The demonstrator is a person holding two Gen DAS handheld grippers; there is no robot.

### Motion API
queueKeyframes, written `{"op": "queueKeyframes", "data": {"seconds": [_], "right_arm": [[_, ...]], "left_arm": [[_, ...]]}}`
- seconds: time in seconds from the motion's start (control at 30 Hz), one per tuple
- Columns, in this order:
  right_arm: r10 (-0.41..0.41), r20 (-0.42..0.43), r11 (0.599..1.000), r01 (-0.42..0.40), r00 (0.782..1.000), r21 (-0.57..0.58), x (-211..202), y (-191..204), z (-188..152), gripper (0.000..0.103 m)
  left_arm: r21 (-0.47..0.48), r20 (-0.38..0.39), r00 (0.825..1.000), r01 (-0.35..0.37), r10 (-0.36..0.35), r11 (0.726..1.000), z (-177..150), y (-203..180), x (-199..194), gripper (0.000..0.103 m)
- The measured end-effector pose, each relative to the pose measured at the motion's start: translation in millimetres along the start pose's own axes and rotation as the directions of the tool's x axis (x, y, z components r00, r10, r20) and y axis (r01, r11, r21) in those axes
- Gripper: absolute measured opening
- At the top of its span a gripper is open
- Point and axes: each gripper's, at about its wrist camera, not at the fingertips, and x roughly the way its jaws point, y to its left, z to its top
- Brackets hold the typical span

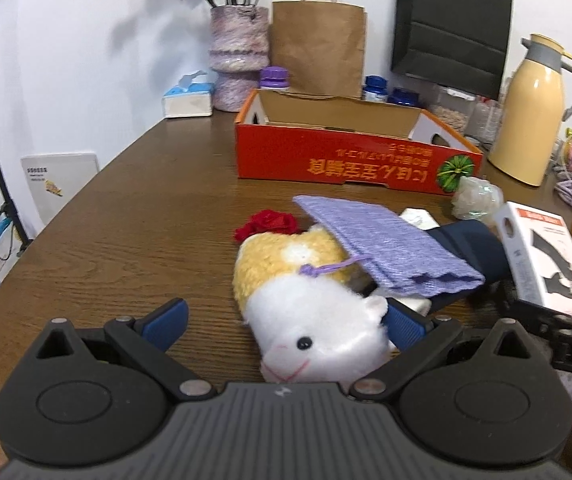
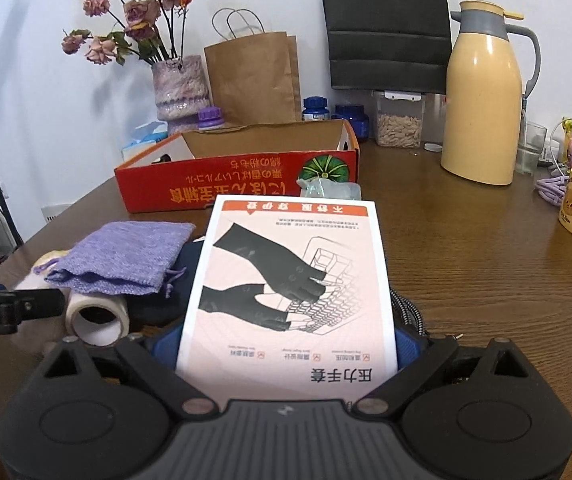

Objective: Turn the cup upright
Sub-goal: 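Grasp the white-and-yellow plush toy with the left tool while the right tool grasps the white booklet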

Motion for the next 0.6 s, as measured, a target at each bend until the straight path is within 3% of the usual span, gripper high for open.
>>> {"op": "queueKeyframes", "data": {"seconds": [0.33, 0.6], "right_arm": [[0.014, 0.016, 1.0, -0.015, 1.0, 0.011, -3, 1, -1, 0.097], [0.016, 0.02, 1.0, -0.016, 1.0, 0.014, -6, -1, -3, 0.097]], "left_arm": [[-0.033, 0.015, 1.0, -0.024, 0.025, 0.999, 3, 12, 14, 0.103], [-0.026, -0.018, 1.0, -0.015, 0.014, 1.0, 0, 11, 26, 0.085]]}}
